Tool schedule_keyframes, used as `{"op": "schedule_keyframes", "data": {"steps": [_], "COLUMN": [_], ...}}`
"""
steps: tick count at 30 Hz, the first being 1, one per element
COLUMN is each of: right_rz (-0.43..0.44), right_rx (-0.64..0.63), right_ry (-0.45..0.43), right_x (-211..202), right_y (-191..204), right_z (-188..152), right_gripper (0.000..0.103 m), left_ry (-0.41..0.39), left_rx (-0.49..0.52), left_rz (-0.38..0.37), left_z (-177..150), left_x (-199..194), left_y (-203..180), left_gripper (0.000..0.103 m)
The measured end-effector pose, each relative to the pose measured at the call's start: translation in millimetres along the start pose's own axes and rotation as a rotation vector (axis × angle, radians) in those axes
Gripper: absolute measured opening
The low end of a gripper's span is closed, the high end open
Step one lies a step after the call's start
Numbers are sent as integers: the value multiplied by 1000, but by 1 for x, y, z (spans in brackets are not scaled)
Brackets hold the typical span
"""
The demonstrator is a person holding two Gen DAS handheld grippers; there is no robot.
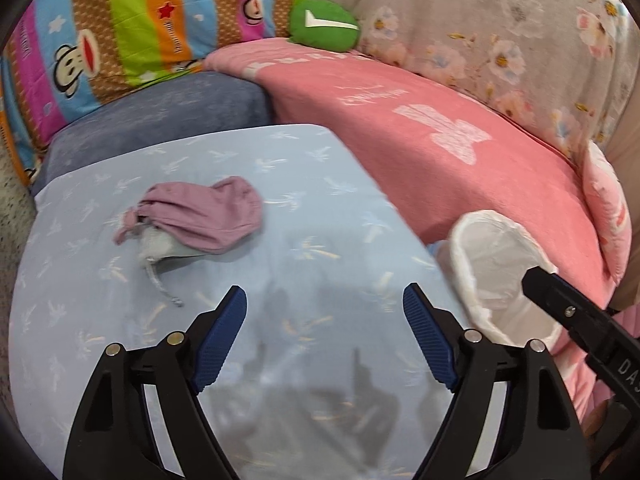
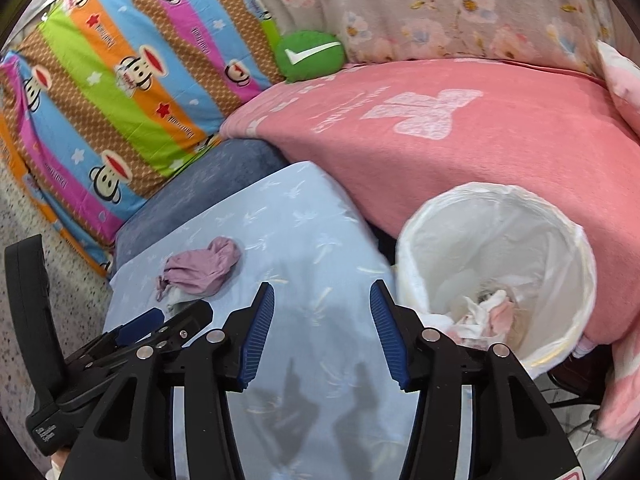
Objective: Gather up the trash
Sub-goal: 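Move both open tools back over the mauve drawstring bag, then grasp the grey pouch with the left tool while the right grasps the mauve bag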
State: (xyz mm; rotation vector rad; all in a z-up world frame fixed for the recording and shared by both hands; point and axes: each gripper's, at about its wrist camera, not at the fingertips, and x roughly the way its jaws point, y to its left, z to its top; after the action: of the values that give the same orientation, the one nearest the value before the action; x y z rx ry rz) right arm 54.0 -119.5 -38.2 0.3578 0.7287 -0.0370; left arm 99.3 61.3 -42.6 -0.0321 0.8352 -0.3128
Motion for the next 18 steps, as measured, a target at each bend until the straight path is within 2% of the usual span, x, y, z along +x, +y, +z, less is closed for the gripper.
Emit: {"op": "schedule_keyframes", "data": {"steps": [2, 6, 11, 15, 18], "right_rz": [14, 38, 51, 53, 57], "right_rx": [-8, -35, -60, -81, -99], "right_ry": [10, 44, 68, 96, 114], "right_x": [10, 34, 54, 71, 86], "right_y": [14, 44, 68, 82, 94], "right_z": [1, 1, 1, 1, 1], "right_gripper": [54, 54, 55, 55, 55], "left_ry": [-4, -7, 29, 26, 24], "left_rx": [-20, -56, -99, -151, -196], "left_rz": [30, 67, 52, 38, 63], "left_z": [-1, -3, -6, 2, 10], "left_x": [1, 4, 9, 4, 6], "left_y": [16, 41, 64, 91, 118], "left_gripper": [77, 77, 77, 77, 77]}}
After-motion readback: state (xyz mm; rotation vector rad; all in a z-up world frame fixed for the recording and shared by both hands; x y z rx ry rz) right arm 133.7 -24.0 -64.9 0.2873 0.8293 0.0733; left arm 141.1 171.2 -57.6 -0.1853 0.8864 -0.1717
